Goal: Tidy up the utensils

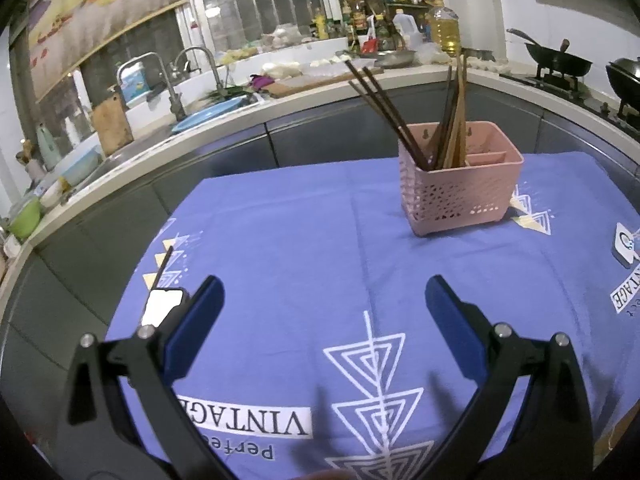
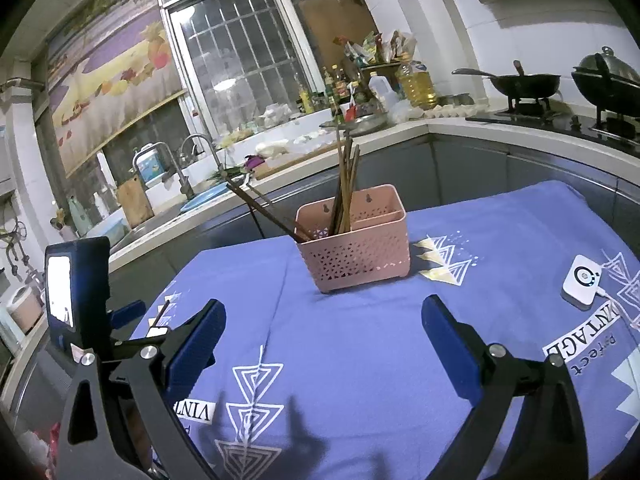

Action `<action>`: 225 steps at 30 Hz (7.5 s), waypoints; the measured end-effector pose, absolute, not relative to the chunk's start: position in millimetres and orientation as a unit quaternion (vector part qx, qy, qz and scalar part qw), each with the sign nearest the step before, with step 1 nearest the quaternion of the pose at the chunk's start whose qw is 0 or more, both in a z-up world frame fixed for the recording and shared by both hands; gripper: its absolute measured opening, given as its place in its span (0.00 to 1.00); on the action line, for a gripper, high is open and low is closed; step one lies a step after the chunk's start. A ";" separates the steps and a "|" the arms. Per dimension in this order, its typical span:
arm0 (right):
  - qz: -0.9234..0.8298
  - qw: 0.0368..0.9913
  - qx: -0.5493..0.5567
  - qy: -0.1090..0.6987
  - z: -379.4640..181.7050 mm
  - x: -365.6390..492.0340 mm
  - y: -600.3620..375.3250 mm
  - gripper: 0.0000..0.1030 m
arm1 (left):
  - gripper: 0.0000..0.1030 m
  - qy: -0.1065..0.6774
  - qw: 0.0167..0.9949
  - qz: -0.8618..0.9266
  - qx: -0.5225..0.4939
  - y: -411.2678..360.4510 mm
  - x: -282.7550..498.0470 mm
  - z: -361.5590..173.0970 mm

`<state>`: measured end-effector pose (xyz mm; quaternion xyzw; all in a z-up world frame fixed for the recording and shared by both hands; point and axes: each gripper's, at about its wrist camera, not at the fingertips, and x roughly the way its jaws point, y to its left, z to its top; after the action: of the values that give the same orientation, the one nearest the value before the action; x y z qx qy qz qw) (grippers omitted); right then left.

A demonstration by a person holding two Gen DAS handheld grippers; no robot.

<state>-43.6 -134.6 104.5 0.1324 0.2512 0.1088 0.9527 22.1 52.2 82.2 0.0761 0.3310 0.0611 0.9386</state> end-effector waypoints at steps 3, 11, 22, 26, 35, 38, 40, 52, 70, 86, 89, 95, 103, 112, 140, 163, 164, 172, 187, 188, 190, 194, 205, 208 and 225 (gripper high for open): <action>0.101 0.954 0.137 0.248 105.3 -44.7 -136.9 0.94 | 0.94 0.326 0.941 0.048 0.070 50.1 18.8 84.9; 0.092 0.955 0.145 0.243 106.8 -48.0 -141.4 0.94 | 0.94 0.319 0.947 -0.003 0.028 52.8 14.2 89.5; 0.092 0.956 0.144 0.240 108.4 -49.7 -141.1 0.94 | 0.94 0.318 0.947 -0.006 0.042 47.4 14.2 88.5; 0.092 0.955 0.146 0.241 108.0 -49.9 -140.9 0.94 | 0.94 0.315 0.948 -0.006 0.041 47.7 12.7 89.7; 0.092 0.955 0.146 0.240 108.7 -49.6 -142.0 0.94 | 0.94 0.304 0.952 -0.009 0.034 51.5 10.0 92.7; 0.092 0.955 0.146 0.240 108.6 -49.9 -141.7 0.94 | 0.94 0.301 0.953 -0.009 0.033 51.1 8.8 93.4; 0.092 0.955 0.146 0.240 108.9 -50.1 -141.1 0.94 | 0.94 0.300 0.953 -0.008 0.031 52.3 8.8 93.6; 0.092 0.955 0.146 0.241 108.6 -50.8 -140.8 0.94 | 0.94 0.299 0.954 0.002 0.026 56.7 7.5 94.6; 0.092 0.956 0.145 0.238 113.3 -53.6 -138.9 0.94 | 0.94 0.300 0.954 0.010 0.026 63.2 6.9 92.7; 0.093 0.957 0.142 0.234 115.0 -54.1 -136.4 0.94 | 0.94 0.296 0.955 0.011 0.023 60.7 7.6 94.4; 0.093 0.957 0.143 0.234 115.1 -54.6 -136.2 0.94 | 0.94 0.296 0.955 0.009 0.023 60.7 6.8 95.1; 0.093 0.957 0.142 0.234 115.0 -54.8 -135.6 0.94 | 0.94 0.296 0.955 0.004 0.025 58.9 6.1 95.4; 0.093 0.957 0.142 0.234 114.5 -55.5 -134.6 0.94 | 0.94 0.295 0.955 0.003 0.023 59.8 5.2 95.1; 0.092 0.957 0.142 0.234 114.2 -56.4 -133.5 0.94 | 0.94 0.297 0.955 0.004 0.024 59.7 5.1 95.6; 0.092 0.956 0.144 0.237 113.2 -55.7 -131.8 0.94 | 0.94 0.302 0.953 0.026 0.021 58.4 3.6 92.6; 0.080 0.963 0.148 0.211 131.4 -53.8 -146.5 0.94 | 0.94 0.263 0.964 -0.007 0.030 35.2 0.5 117.8; 0.079 0.963 0.148 0.209 132.6 -53.2 -147.8 0.94 | 0.94 0.263 0.964 -0.008 0.031 33.8 0.4 118.2; 0.079 0.964 0.149 0.207 133.6 -52.2 -151.4 0.94 | 0.94 0.271 0.961 -0.001 0.046 23.2 1.9 112.5; 0.079 0.964 0.148 0.207 132.9 -52.5 -150.8 0.94 | 0.94 0.282 0.958 0.019 0.048 25.3 1.2 105.6; 0.079 0.964 0.148 0.207 133.0 -52.3 -151.1 0.94 | 0.94 0.283 0.958 0.021 0.045 25.9 1.0 105.2; 0.080 0.964 0.148 0.208 132.9 -52.6 -150.7 0.94 | 0.94 0.285 0.957 0.021 0.041 27.6 0.9 104.9; 0.081 0.964 0.147 0.208 129.7 -53.6 -146.8 0.94 | 0.94 0.288 0.957 0.024 0.038 31.0 1.3 104.5; 0.082 0.962 0.147 0.213 125.2 -55.0 -142.5 0.94 | 0.94 0.298 0.953 0.027 0.045 33.4 4.6 100.3; 0.082 0.962 0.148 0.213 124.7 -55.7 -142.4 0.94 | 0.94 0.302 0.952 0.027 0.046 33.9 5.5 98.5; 0.082 0.962 0.148 0.214 125.3 -54.0 -142.7 0.94 | 0.94 0.305 0.950 0.027 0.057 33.4 5.9 94.0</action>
<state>-54.0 -142.7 125.3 0.1477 0.2143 0.0823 0.9620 5.9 33.4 94.0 0.0574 0.3052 0.0274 0.9502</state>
